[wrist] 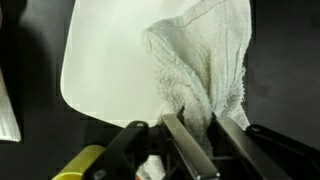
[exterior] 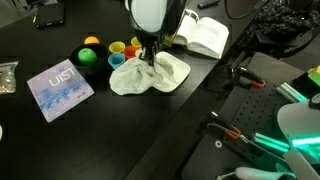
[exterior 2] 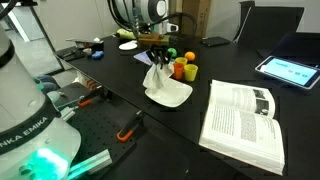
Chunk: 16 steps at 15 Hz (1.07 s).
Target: Clean the plate using the cloth
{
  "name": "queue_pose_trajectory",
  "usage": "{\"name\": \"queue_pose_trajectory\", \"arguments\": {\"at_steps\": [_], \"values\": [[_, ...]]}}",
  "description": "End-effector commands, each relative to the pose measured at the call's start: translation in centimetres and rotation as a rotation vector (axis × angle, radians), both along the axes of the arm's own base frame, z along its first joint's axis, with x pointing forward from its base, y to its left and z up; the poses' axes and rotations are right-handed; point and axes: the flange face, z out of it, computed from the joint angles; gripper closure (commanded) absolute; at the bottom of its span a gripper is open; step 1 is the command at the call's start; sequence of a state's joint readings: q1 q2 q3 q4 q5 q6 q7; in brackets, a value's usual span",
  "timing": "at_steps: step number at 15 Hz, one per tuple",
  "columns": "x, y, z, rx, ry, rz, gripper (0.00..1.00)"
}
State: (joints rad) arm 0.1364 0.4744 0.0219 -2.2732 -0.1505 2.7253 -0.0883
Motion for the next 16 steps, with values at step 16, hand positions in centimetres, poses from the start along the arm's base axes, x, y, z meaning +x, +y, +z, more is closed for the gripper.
{"name": "queue_pose_trajectory", "arguments": {"at_steps": [16], "values": [[-5.4,-1.5,-9.5,-0.003,0.090,-0.211,0.96]]}}
